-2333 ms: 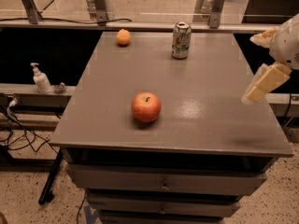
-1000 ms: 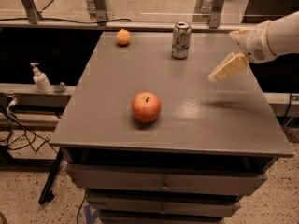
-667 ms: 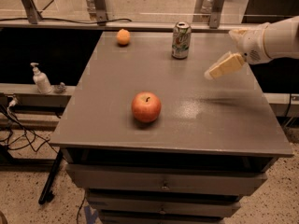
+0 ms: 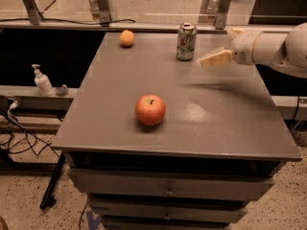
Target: Move 7up can near apple
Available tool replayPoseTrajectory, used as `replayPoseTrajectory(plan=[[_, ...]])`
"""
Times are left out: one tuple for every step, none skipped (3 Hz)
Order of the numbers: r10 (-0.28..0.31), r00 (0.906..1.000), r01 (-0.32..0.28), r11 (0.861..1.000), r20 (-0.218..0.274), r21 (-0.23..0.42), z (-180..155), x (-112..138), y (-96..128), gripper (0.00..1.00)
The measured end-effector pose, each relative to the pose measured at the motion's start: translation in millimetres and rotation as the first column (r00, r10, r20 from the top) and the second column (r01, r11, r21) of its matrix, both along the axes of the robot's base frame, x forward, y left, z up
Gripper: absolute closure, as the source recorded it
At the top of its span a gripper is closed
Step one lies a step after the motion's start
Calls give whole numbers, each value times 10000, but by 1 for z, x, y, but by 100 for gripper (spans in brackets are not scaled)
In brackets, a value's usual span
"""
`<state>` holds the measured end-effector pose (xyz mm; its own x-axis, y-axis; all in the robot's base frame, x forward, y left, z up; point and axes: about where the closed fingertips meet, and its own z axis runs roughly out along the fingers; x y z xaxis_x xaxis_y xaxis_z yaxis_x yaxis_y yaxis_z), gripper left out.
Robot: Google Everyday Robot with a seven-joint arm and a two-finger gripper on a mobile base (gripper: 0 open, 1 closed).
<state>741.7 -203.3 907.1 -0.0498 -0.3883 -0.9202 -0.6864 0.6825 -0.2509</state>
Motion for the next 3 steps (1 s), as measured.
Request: replayPoseTrajectory(plan=[[197, 9994, -224, 9949, 281, 980, -4, 31, 13, 0], [500, 9980, -553, 9878, 398, 1457, -9, 59, 26, 0], [747, 9966, -794, 9822, 337, 1705, -13, 77, 38, 0]])
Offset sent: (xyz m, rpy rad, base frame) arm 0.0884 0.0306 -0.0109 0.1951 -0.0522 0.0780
